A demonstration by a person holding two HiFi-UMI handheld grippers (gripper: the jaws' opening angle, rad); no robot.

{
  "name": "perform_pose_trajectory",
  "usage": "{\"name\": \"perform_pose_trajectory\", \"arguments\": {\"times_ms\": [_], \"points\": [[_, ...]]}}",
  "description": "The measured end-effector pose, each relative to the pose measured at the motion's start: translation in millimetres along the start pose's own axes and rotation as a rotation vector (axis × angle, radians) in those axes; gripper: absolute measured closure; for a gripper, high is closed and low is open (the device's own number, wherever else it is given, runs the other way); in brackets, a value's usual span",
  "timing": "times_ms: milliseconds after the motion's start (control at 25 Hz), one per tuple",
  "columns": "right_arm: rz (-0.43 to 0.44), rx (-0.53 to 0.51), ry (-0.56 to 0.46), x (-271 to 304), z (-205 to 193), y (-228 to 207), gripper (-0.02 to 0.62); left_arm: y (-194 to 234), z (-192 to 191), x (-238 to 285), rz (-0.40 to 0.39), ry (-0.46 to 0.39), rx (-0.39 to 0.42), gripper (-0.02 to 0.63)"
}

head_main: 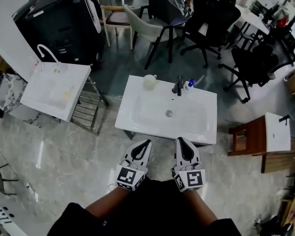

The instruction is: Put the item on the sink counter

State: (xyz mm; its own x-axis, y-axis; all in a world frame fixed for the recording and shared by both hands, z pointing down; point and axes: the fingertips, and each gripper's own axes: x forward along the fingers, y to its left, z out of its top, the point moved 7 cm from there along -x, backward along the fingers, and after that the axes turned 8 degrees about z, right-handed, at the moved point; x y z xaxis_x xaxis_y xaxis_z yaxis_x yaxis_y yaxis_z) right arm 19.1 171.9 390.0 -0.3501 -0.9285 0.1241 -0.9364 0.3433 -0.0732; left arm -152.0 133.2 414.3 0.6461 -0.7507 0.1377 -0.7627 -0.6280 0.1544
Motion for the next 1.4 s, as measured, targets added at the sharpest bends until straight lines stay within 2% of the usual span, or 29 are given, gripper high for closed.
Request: {"name": "perform_pose_trajectory", "arguments": {"times_ms": [160,360,680,760,920,1160,1400], "points": [[-0.044,0.004,0.011,-40.2,9.5,-25.9,0.563,-45.1,21.6,17.6,0.028,0.009,0.009,0.591],[-0.095,0.009,0.018,-105.7,20.6,-74.8,0.563,-119.6,44.0,34.6,0.019,-0.016,0.026,0.591],[-0.123,-0.034,0.016,-190.0,21.9,-119.2,0.563,-207.3,20.6,35.4,0.005,0.008,0.082,0.591],[-0.115,-0.033,0.013,-205.3,19.3,-123.3,0.563,-222.0,15.0,32.3,0.005,0.009,0.075,0.591],[-0.1,-0.027,0.014,-234.0,12.5,-132.6,0.563,-251.9,12.6,22.2,0.005,-0.045,0.055,0.591],[-0.082,-0.009,0.024,-277.1,-4.1,-148.1,0.563,-290.8,-7.9,4.8,0.052,-0.012,0.055,0.591],[-0.048,-0.015,0.02,-304.9,-14.0,-150.6,0.563,-318.8,-15.3,-12.5,0.084,-0.038,0.071,0.591]]}}
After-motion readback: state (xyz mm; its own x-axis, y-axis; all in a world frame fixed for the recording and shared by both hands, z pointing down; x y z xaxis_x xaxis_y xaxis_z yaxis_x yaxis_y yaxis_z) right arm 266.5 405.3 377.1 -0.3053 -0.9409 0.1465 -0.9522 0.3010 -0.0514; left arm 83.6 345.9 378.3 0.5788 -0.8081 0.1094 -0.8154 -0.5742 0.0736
